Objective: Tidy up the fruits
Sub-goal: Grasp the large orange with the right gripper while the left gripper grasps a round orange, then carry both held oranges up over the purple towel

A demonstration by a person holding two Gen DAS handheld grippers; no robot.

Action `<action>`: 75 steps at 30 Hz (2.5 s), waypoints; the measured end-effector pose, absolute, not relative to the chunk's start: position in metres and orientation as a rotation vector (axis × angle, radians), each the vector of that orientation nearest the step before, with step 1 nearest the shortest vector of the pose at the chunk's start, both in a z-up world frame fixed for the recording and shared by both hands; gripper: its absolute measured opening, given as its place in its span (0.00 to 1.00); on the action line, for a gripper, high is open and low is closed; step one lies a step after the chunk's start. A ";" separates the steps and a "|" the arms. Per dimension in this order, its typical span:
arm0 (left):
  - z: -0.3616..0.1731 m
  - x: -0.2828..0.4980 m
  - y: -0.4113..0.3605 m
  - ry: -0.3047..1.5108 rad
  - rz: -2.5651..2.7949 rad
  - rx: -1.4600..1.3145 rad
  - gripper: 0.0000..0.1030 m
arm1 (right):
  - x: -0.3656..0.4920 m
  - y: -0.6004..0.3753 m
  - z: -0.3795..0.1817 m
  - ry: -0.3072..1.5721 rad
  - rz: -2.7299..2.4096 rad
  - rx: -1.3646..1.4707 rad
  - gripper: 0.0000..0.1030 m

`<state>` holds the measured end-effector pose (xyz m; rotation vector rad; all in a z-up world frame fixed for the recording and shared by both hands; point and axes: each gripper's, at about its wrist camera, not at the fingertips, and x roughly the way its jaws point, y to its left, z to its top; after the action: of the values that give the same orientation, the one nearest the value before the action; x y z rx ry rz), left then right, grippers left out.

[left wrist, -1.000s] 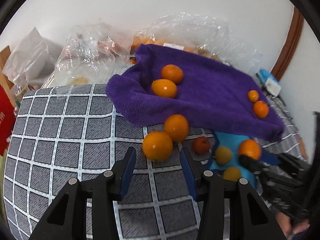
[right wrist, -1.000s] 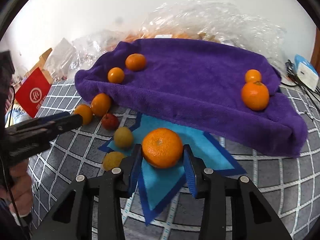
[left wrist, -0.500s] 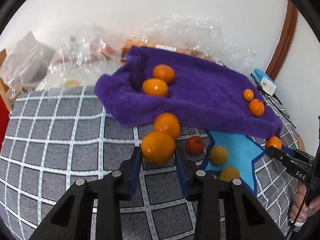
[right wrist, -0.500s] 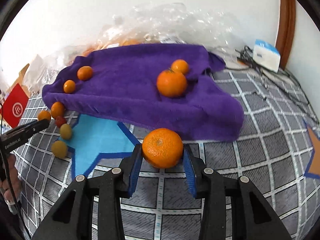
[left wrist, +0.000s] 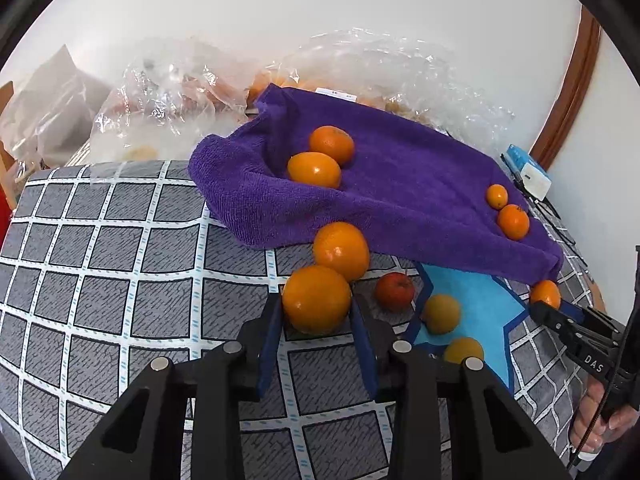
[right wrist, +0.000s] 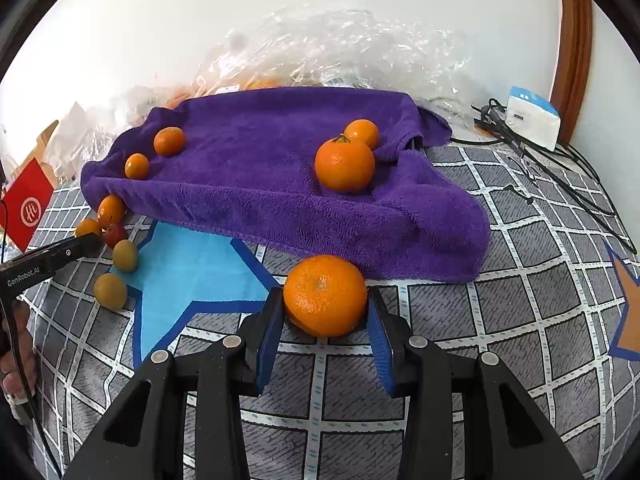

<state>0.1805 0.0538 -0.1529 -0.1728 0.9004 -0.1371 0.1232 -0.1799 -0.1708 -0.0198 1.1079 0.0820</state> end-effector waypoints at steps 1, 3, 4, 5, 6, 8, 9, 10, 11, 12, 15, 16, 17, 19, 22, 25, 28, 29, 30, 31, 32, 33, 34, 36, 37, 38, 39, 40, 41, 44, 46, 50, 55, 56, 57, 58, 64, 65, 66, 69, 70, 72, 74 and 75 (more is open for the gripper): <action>-0.152 0.180 0.055 0.894 -0.141 -0.180 0.32 | 0.124 -0.181 -0.171 1.110 0.082 -0.016 0.39; -0.151 0.178 0.055 0.882 -0.143 -0.183 0.31 | 0.123 -0.182 -0.171 1.112 0.083 -0.011 0.39; -0.149 0.176 0.055 0.874 -0.144 -0.182 0.31 | 0.124 -0.182 -0.171 1.114 0.084 -0.007 0.40; -0.148 0.175 0.055 0.863 -0.147 -0.181 0.31 | 0.124 -0.183 -0.172 1.116 0.083 -0.004 0.40; -0.146 0.174 0.053 0.851 -0.151 -0.177 0.31 | 0.124 -0.183 -0.172 1.117 0.083 -0.004 0.40; -0.143 0.169 0.050 0.830 -0.161 -0.162 0.31 | 0.124 -0.183 -0.172 1.117 0.081 -0.009 0.40; -0.141 0.167 0.048 0.818 -0.163 -0.153 0.32 | 0.124 -0.182 -0.172 1.117 0.079 -0.013 0.40; -0.139 0.166 0.047 0.807 -0.164 -0.149 0.32 | 0.124 -0.182 -0.172 1.117 0.078 -0.013 0.40; -0.138 0.164 0.047 0.796 -0.170 -0.149 0.32 | 0.124 -0.182 -0.172 1.116 0.078 -0.012 0.40; -0.136 0.163 0.047 0.786 -0.175 -0.152 0.32 | 0.124 -0.182 -0.172 1.115 0.079 -0.013 0.40; -0.134 0.162 0.050 0.764 -0.178 -0.170 0.32 | 0.122 -0.181 -0.171 1.108 0.077 -0.019 0.39; -0.133 0.161 0.051 0.761 -0.177 -0.176 0.32 | 0.122 -0.182 -0.170 1.105 0.077 -0.016 0.39; -0.133 0.160 0.054 0.756 -0.173 -0.185 0.32 | 0.122 -0.183 -0.170 1.103 0.077 -0.011 0.39; -0.131 0.158 0.057 0.739 -0.163 -0.199 0.32 | 0.119 -0.185 -0.167 1.086 0.065 -0.002 0.39; -0.128 0.156 0.061 0.715 -0.158 -0.211 0.31 | 0.114 -0.187 -0.160 1.046 0.066 0.006 0.39; -0.128 0.156 0.062 0.711 -0.153 -0.221 0.31 | 0.114 -0.189 -0.157 1.032 0.068 0.026 0.39; -0.128 0.156 0.063 0.707 -0.148 -0.231 0.32 | 0.114 -0.191 -0.155 1.021 0.068 0.043 0.39; -0.128 0.156 0.063 0.706 -0.145 -0.232 0.31 | 0.114 -0.192 -0.154 1.017 0.068 0.046 0.39; -0.128 0.157 0.063 0.704 -0.142 -0.233 0.31 | 0.114 -0.192 -0.153 1.012 0.068 0.047 0.39; -0.128 0.156 0.063 0.700 -0.140 -0.232 0.32 | 0.113 -0.192 -0.152 1.006 0.065 0.045 0.39; -0.127 0.156 0.063 0.696 -0.138 -0.230 0.32 | 0.113 -0.192 -0.151 1.001 0.065 0.041 0.39; -0.127 0.155 0.063 0.692 -0.138 -0.229 0.32 | 0.113 -0.191 -0.150 0.994 0.065 0.039 0.39; -0.126 0.155 0.063 0.689 -0.137 -0.229 0.32 | 0.112 -0.191 -0.149 0.984 0.068 0.040 0.39; -0.126 0.156 0.063 0.690 -0.134 -0.231 0.31 | 0.112 -0.193 -0.148 0.973 0.073 0.045 0.39; -0.126 0.156 0.063 0.689 -0.130 -0.234 0.31 | 0.111 -0.193 -0.147 0.970 0.076 0.050 0.39; -0.125 0.156 0.064 0.686 -0.128 -0.236 0.32 | 0.111 -0.193 -0.147 0.968 0.076 0.053 0.39; -0.125 0.155 0.065 0.682 -0.125 -0.239 0.32 | 0.111 -0.194 -0.147 0.966 0.075 0.055 0.39; -0.124 0.155 0.065 0.679 -0.121 -0.241 0.32 | 0.111 -0.194 -0.147 0.962 0.073 0.059 0.39; -0.124 0.155 0.066 0.677 -0.114 -0.244 0.32 | 0.111 -0.195 -0.146 0.958 0.071 0.062 0.39; -0.123 0.155 0.069 0.672 -0.105 -0.254 0.32 | 0.111 -0.195 -0.147 0.959 0.065 0.061 0.39; -0.122 0.154 0.070 0.662 -0.094 -0.253 0.32 | 0.110 -0.195 -0.146 0.952 0.063 0.057 0.39; -0.122 0.154 0.067 0.658 -0.087 -0.234 0.32 | 0.110 -0.197 -0.144 0.941 0.067 0.070 0.39; -0.121 0.153 0.064 0.653 -0.089 -0.219 0.32 | 0.111 -0.202 -0.144 0.948 0.057 0.112 0.39; -0.121 0.153 0.065 0.653 -0.088 -0.221 0.32 | 0.111 -0.202 -0.144 0.950 0.056 0.111 0.39; -0.120 0.153 0.066 0.651 -0.085 -0.223 0.32 | 0.111 -0.202 -0.144 0.950 0.053 0.108 0.39; -0.120 0.153 0.066 0.648 -0.084 -0.225 0.32 | 0.111 -0.201 -0.144 0.950 0.049 0.102 0.39; -0.119 0.151 0.066 0.646 -0.088 -0.229 0.32 | 0.111 -0.194 -0.135 0.945 0.048 0.084 0.39; -0.119 0.151 0.065 0.647 -0.089 -0.224 0.32 | 0.111 -0.193 -0.133 0.942 0.047 0.079 0.39; -0.119 0.151 0.064 0.646 -0.091 -0.219 0.32 | 0.111 -0.192 -0.131 0.939 0.045 0.074 0.39; -0.120 0.151 0.061 0.648 -0.092 -0.206 0.32 | 0.112 -0.191 -0.126 0.938 0.047 0.070 0.39; -0.120 0.151 0.062 0.648 -0.093 -0.209 0.32 | 0.113 -0.191 -0.123 0.936 0.050 0.067 0.39; -0.119 0.151 0.063 0.645 -0.093 -0.217 0.32 | 0.114 -0.190 -0.121 0.929 0.047 0.057 0.39; -0.119 0.151 0.064 0.641 -0.090 -0.218 0.31 | 0.116 -0.191 -0.118 0.923 0.043 0.055 0.39; -0.119 0.151 0.064 0.641 -0.086 -0.219 0.32 | 0.117 -0.192 -0.117 0.922 0.043 0.061 0.39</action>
<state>0.1507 0.0645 -0.1191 -0.2190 0.6410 -0.0861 0.1170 -0.1921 -0.1167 0.0606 0.9219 0.0427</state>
